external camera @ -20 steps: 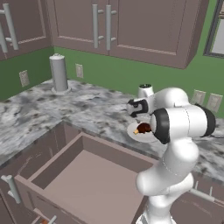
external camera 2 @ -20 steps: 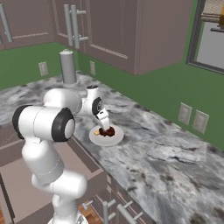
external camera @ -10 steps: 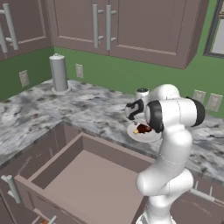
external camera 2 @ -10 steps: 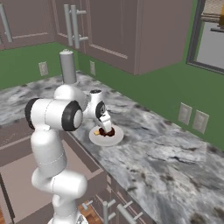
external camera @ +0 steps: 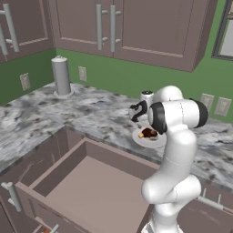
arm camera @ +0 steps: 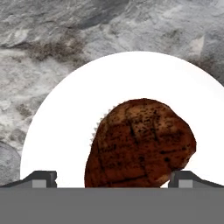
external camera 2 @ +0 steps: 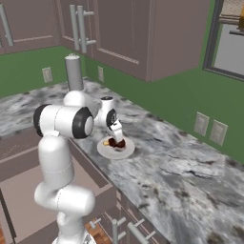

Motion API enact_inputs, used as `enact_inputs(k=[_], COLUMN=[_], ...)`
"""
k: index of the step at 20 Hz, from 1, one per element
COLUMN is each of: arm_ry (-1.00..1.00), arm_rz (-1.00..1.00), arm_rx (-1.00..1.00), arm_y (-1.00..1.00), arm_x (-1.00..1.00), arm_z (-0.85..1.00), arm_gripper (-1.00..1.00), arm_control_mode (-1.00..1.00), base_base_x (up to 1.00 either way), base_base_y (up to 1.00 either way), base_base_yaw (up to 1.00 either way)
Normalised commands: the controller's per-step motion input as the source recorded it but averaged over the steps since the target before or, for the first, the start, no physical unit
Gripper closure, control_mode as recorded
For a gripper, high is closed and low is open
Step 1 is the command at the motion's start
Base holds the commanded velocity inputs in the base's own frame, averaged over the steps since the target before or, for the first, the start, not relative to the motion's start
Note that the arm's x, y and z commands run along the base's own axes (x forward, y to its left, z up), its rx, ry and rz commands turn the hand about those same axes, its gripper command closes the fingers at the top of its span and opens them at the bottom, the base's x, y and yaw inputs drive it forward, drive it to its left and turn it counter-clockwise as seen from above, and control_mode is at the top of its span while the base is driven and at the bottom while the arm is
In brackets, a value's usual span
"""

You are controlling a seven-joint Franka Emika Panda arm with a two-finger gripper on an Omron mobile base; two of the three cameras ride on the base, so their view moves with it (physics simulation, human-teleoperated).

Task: Pick up the knife from the drawer and place it on the cutting board. Then place the meat from the plate to the cutting board.

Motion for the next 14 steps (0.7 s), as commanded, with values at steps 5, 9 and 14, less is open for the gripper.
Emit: enact_inputs(k=[5,9,14], arm_ry=[0.0,0.0,0.0], arm_rz=[-0.01,-0.03,-0.02], arm_rx=[0.06,0.06,0.01], arm_y=[-0.32,-0.32,-0.22], arm_x=[-0.12,-0.35,-0.07], arm_z=[-0.57,-0.68,-0.74], arm_gripper=[-1.0,-1.0,-1.0], arm_control_mode=[-1.0,-1.0,-1.0], base_base_x=[0.0,0.0,0.0], base_base_y=[0.0,0.0,0.0], base_base_yaw=[0.0,0.0,0.0])
